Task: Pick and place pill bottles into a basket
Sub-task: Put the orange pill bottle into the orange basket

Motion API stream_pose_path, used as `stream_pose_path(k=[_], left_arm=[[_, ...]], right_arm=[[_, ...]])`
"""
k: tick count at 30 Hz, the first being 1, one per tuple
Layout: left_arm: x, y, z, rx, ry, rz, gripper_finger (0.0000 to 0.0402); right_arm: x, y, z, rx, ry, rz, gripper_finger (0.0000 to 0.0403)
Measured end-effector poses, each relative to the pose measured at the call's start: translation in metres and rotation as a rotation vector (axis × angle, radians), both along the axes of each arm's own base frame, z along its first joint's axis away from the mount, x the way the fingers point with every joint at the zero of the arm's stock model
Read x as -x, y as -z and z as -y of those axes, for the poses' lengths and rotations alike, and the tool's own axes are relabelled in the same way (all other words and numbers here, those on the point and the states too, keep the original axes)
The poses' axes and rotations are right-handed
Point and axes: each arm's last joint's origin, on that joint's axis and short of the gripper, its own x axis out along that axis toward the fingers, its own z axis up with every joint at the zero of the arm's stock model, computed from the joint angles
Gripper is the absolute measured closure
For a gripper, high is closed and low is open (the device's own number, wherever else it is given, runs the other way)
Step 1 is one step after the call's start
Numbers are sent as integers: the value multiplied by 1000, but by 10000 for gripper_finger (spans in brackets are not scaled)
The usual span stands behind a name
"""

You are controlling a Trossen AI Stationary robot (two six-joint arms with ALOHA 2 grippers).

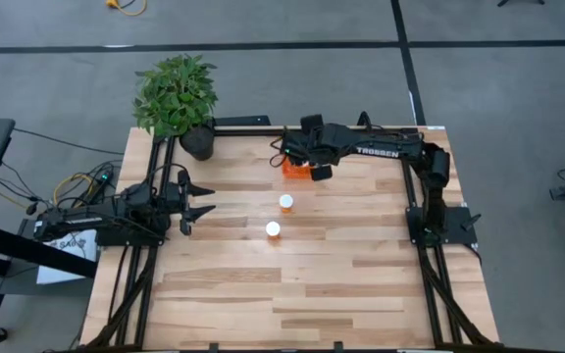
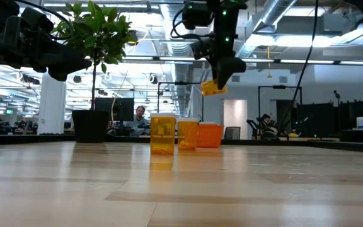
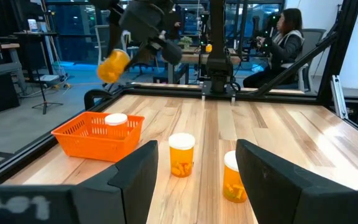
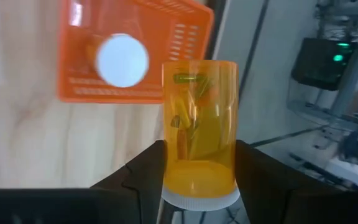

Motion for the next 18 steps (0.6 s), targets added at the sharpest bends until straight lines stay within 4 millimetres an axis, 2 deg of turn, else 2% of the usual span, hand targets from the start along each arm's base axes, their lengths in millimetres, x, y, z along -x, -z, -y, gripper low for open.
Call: stream_pose_path(k=[10,18], left_arm=[[0,0,0,0,0,0,193],[0,0,0,0,-1,0,193]], right_arm=[[-2,6,27,84,-40,-60,234],[-14,29,42,204,-110,-225,234]])
